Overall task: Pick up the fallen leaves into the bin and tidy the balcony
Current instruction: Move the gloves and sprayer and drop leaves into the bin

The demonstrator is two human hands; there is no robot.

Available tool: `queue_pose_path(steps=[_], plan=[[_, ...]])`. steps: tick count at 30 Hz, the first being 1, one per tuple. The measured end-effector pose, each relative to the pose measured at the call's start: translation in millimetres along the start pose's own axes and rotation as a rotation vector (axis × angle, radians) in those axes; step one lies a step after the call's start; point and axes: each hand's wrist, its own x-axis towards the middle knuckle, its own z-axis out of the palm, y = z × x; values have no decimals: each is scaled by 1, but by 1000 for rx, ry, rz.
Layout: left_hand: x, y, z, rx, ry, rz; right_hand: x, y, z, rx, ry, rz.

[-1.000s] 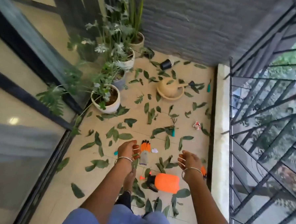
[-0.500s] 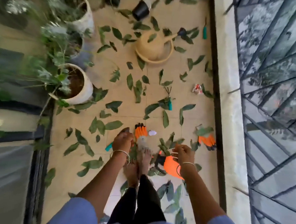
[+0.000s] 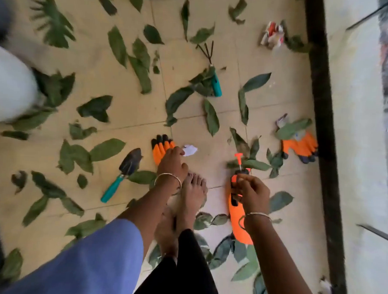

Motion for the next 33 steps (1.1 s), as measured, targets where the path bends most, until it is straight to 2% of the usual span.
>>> queue_pose_path(steps=[5, 9, 14, 17, 20, 23, 25, 27, 30, 31, 33], plan=[[53, -24, 58, 289, 17, -7, 40, 34, 0, 67, 34, -11], [78, -19, 76, 265, -2, 72, 71, 41, 1, 60, 58, -23], [90, -17, 82, 444, 41, 132, 95, 38, 8, 97, 45, -1], [92, -17, 85, 472, 30, 188, 98, 32, 13, 130, 53, 18], [86, -21, 81, 332, -2, 104, 91, 26, 16, 160, 58, 54], [67, -12, 58, 214, 33, -87, 72, 11, 14, 202, 60, 118], [52, -8, 42, 8, 33, -126, 59, -3, 12, 239, 56, 143], [38, 12, 5, -354, -21, -197, 46, -25, 9, 266, 59, 167], [26, 65, -71, -1006, -101, -510, 28, -66, 3, 280, 62, 181], [20, 82, -94, -1139, -120, -550, 22, -83, -1, 291, 61, 181], [8, 117, -138, -1284, -80, -497, 16, -118, -8, 298, 48, 160]])
